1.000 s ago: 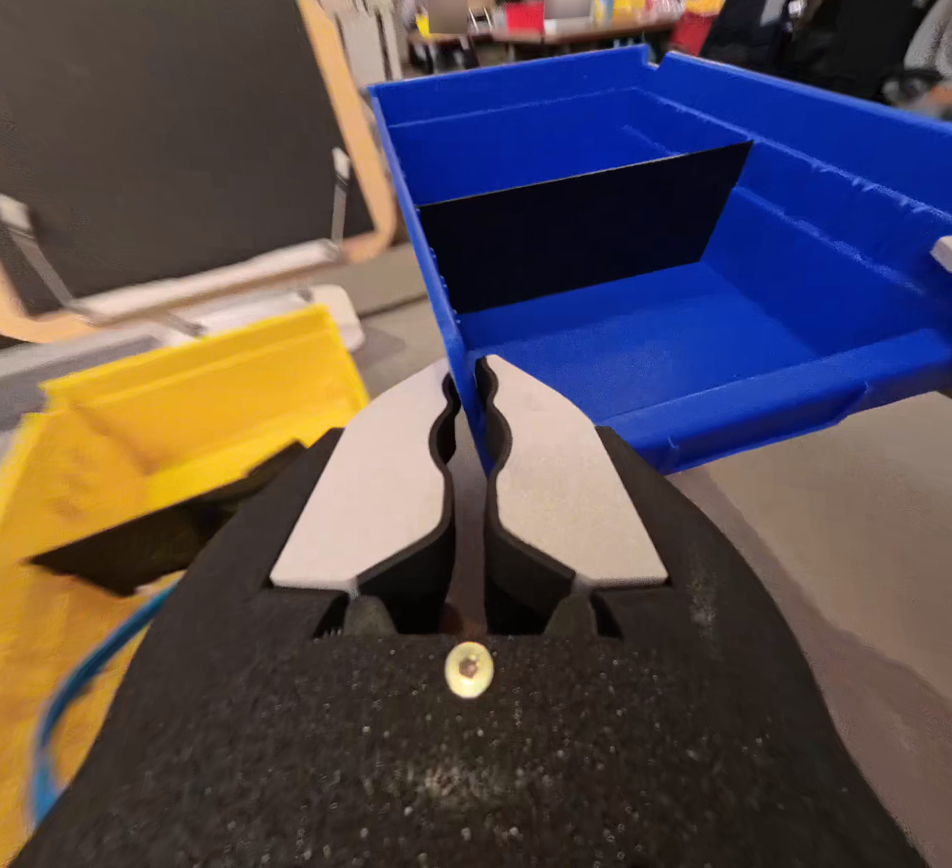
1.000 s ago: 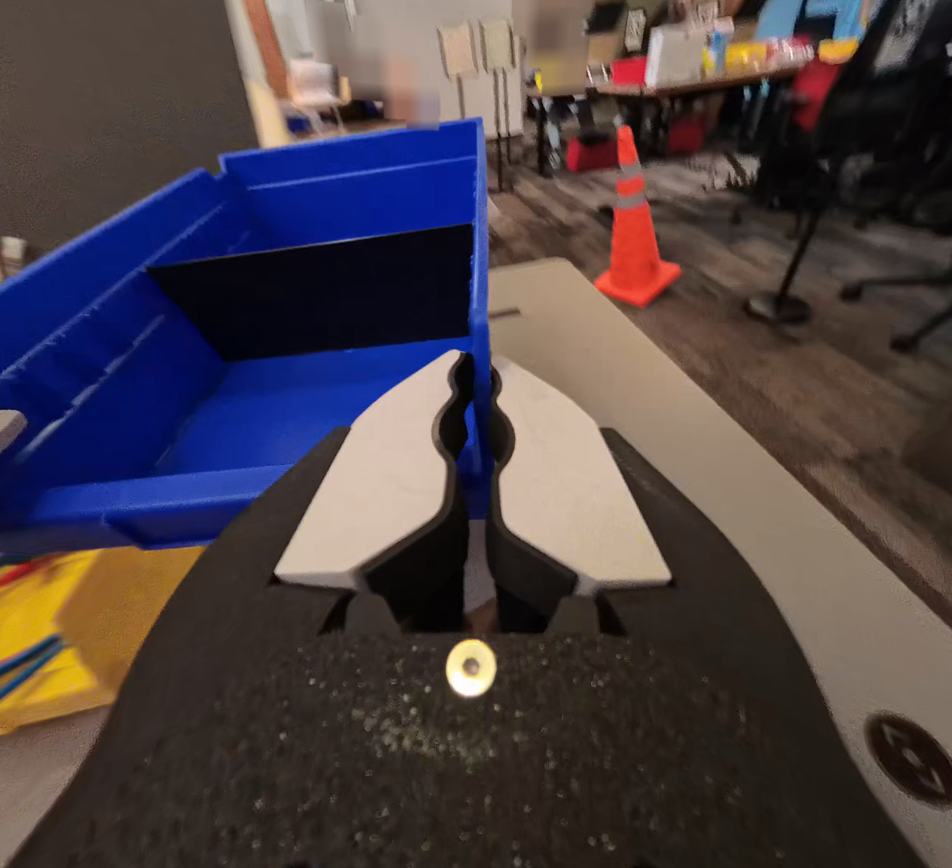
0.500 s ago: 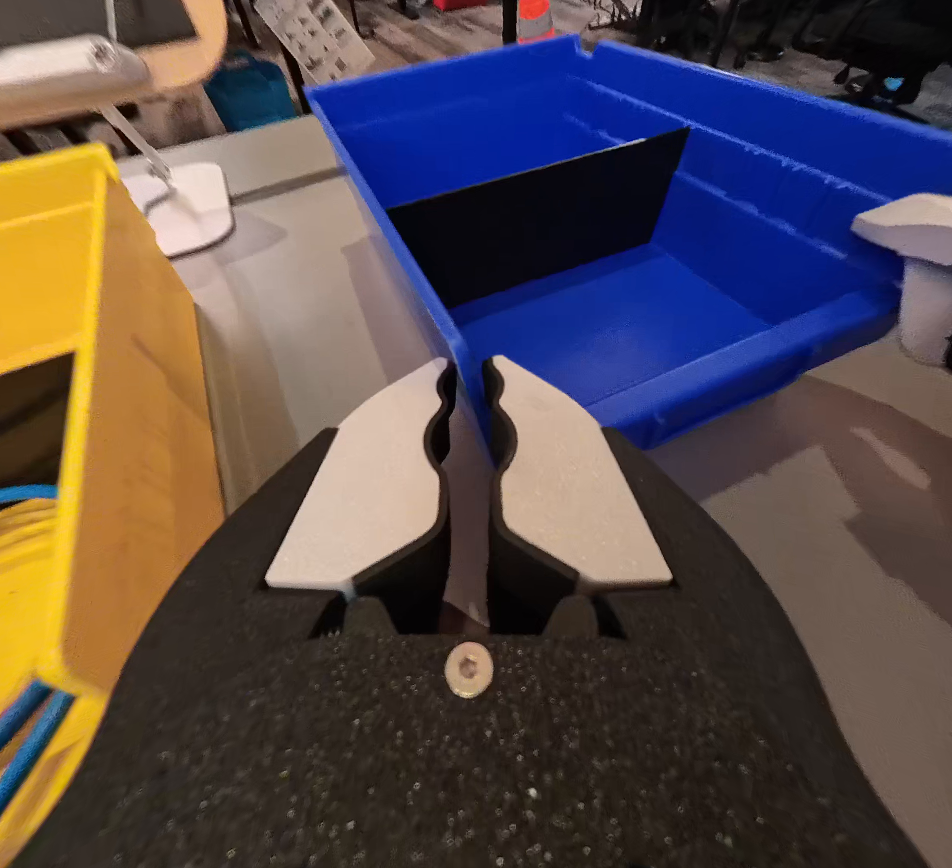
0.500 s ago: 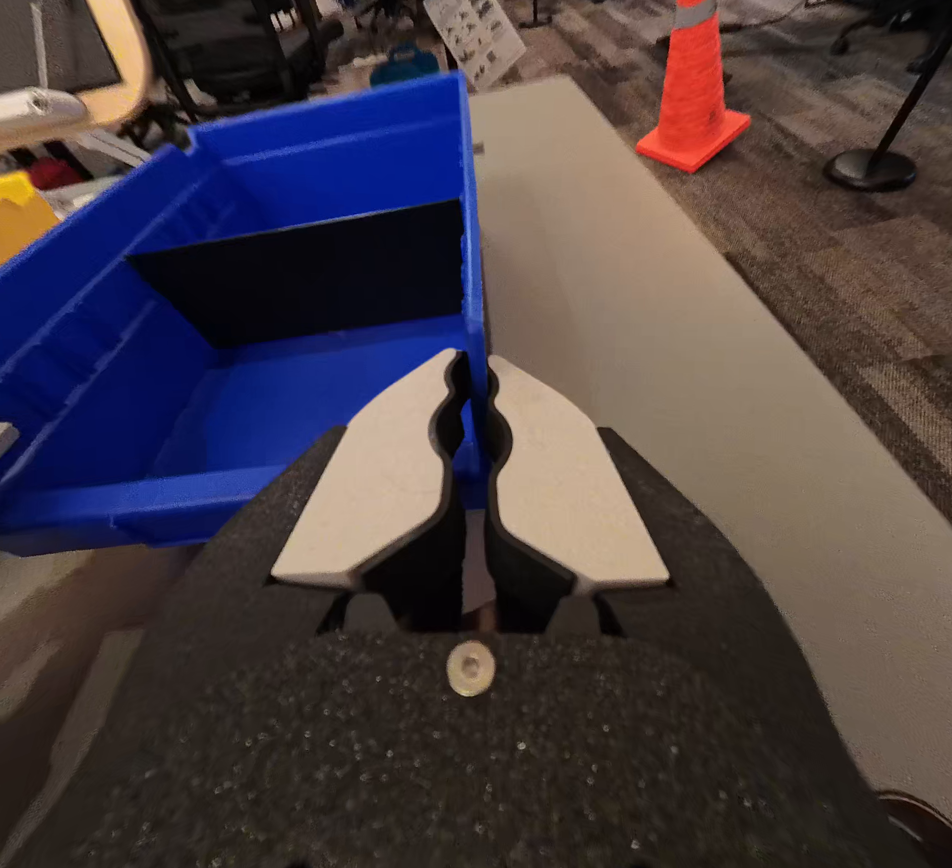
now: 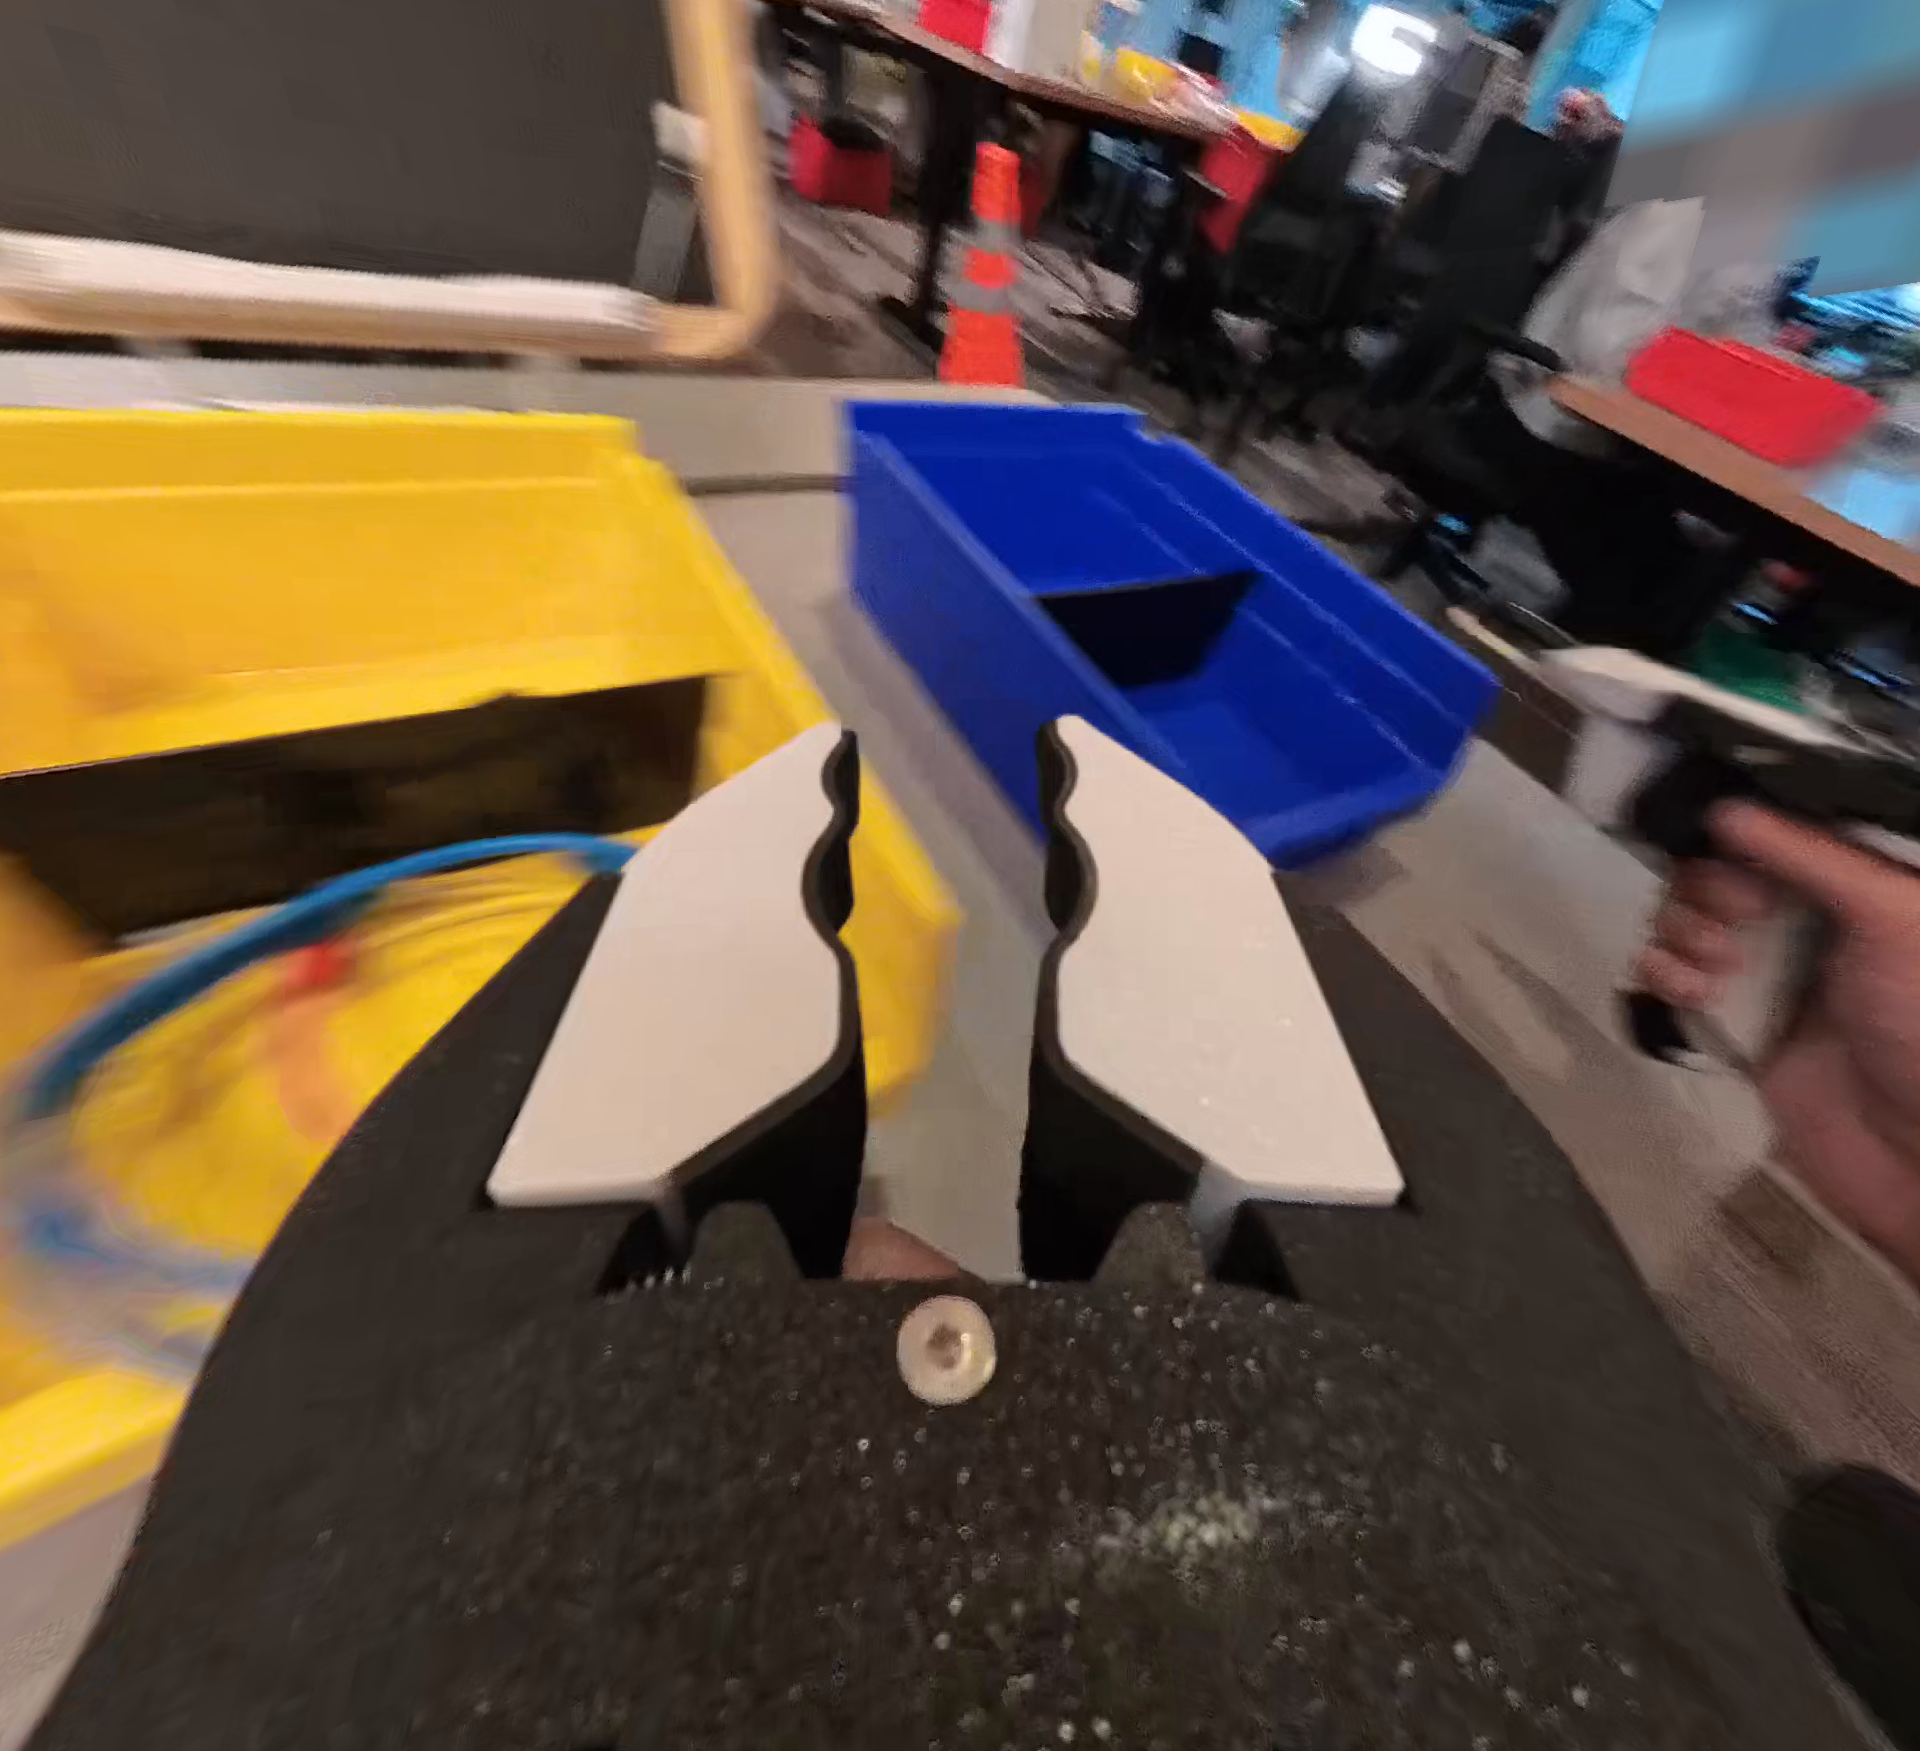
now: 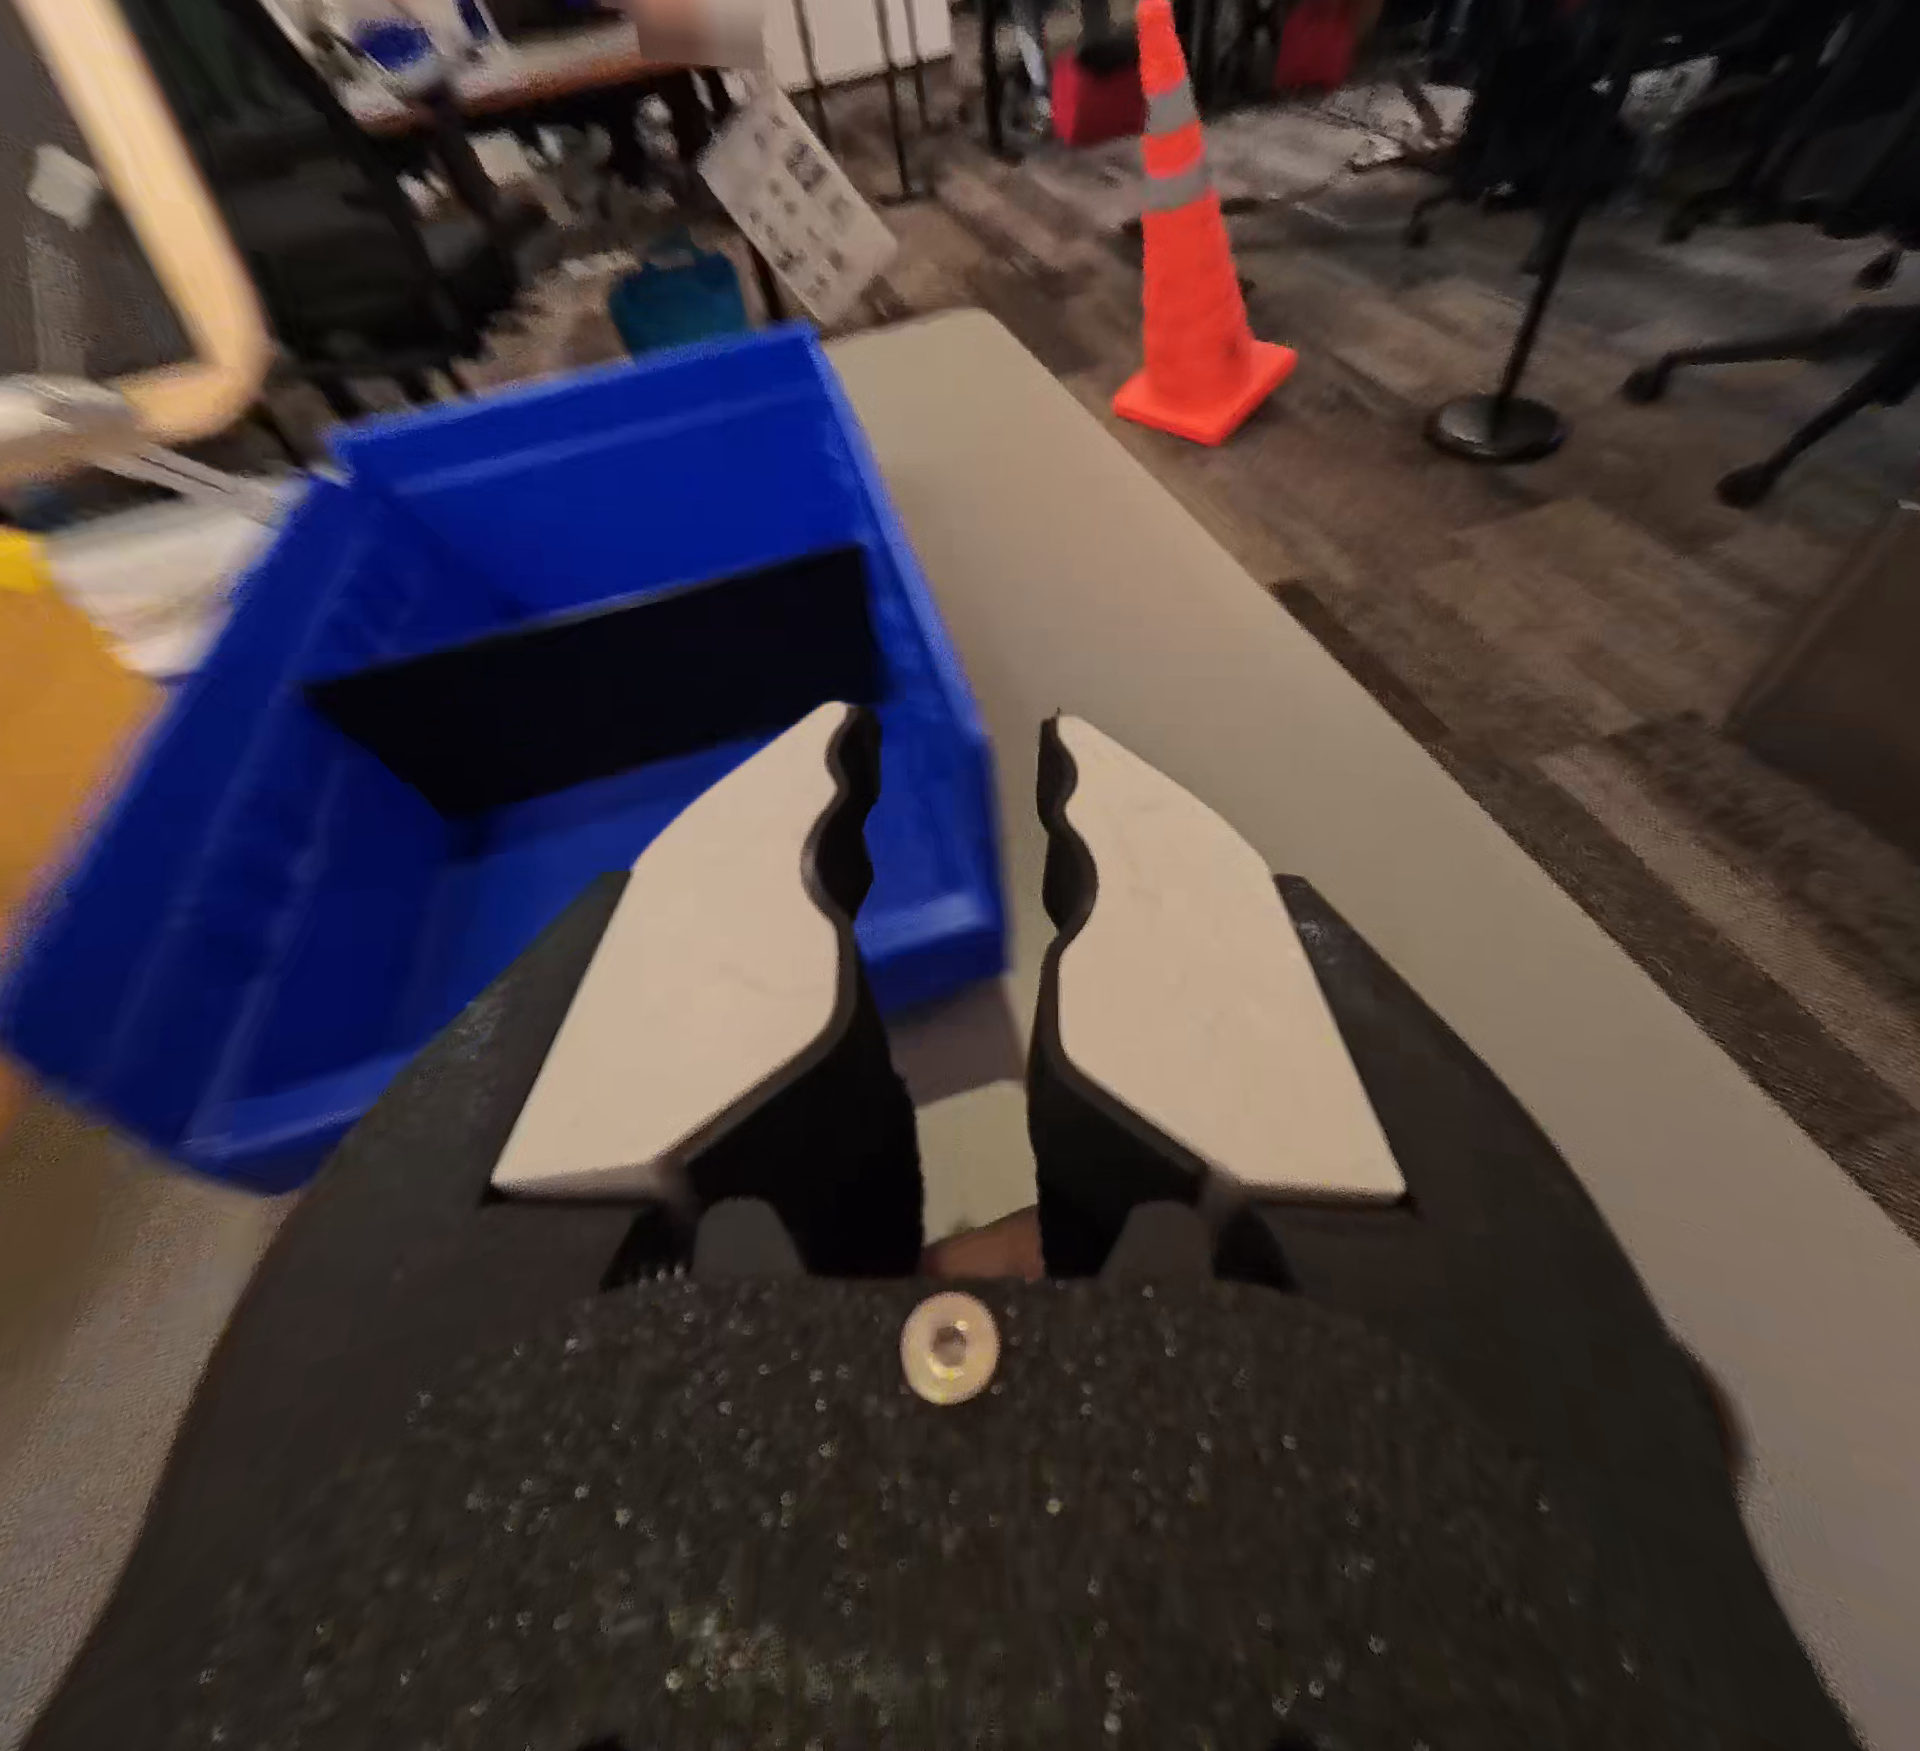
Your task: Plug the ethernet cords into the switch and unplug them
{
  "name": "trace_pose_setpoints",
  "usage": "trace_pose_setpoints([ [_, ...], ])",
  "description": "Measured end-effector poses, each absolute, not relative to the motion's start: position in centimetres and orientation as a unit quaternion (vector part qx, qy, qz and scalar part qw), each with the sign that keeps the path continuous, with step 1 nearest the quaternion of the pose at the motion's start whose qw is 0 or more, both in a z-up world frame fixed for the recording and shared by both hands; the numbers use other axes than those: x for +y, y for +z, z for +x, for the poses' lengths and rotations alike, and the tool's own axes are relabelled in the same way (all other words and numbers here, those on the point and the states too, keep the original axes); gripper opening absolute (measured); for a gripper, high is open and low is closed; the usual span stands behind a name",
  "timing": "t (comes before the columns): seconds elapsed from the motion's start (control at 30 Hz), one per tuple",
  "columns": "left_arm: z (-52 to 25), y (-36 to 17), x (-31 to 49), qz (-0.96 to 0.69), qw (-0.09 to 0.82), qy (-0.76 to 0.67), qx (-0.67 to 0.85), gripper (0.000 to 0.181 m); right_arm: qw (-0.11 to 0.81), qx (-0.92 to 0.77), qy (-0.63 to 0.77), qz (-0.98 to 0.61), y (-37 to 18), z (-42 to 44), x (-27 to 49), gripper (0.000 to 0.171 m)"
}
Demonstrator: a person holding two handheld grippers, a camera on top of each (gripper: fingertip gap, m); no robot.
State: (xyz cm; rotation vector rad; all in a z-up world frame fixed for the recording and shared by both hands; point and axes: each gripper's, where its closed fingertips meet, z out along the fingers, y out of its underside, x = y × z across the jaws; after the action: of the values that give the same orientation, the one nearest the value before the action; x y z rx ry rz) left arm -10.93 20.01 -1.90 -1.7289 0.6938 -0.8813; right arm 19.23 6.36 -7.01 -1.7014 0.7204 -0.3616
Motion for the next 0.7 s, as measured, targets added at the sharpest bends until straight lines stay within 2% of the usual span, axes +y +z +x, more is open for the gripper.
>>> trace_pose_setpoints([
  [0.13,-22.7,-4.8,27.3,-0.776,0.542,-0.208,0.246,0.045,0.647,0.234,-0.063,-0.723,-2.6,10.0,11.2,0.030],
  [0.27,-26.6,-9.9,30.1,-0.814,0.497,-0.152,0.260,0.048,0.629,0.105,0.046,-0.769,-4.9,-3.6,18.2,0.035],
  [0.33,-26.8,-11.7,30.9,-0.822,0.479,-0.161,0.262,0.039,0.593,0.079,0.041,-0.800,-8.1,-7.3,20.7,0.039],
  [0.4,-26.2,-12.8,31.1,-0.824,0.461,-0.198,0.264,0.031,0.548,0.099,-0.004,-0.830,-11.3,-7.6,22.2,0.036],
  [0.43,-25.8,-13.0,30.9,-0.822,0.454,-0.213,0.270,0.021,0.532,0.103,-0.009,-0.840,-12.4,-7.7,22.8,0.037],
  [0.47,-25.5,-13.1,30.7,-0.822,0.449,-0.218,0.275,0.010,0.522,0.106,0.000,-0.846,-13.2,-8.2,23.2,0.027],
  [0.53,-25.9,-13.2,30.8,-0.818,0.462,-0.178,0.292,0.007,0.510,0.128,0.009,-0.851,-13.5,-8.8,23.6,0.010],
  [0.6,-26.6,-13.0,31.2,-0.801,0.493,-0.138,0.311,0.006,0.492,0.127,-0.027,-0.861,-13.4,-9.0,23.8,0.006],
  [0.7,-29.5,-12.1,32.2,-0.805,0.506,-0.149,0.272,0.004,0.490,0.128,-0.042,-0.861,-12.9,-11.3,24.7,0.004],
])
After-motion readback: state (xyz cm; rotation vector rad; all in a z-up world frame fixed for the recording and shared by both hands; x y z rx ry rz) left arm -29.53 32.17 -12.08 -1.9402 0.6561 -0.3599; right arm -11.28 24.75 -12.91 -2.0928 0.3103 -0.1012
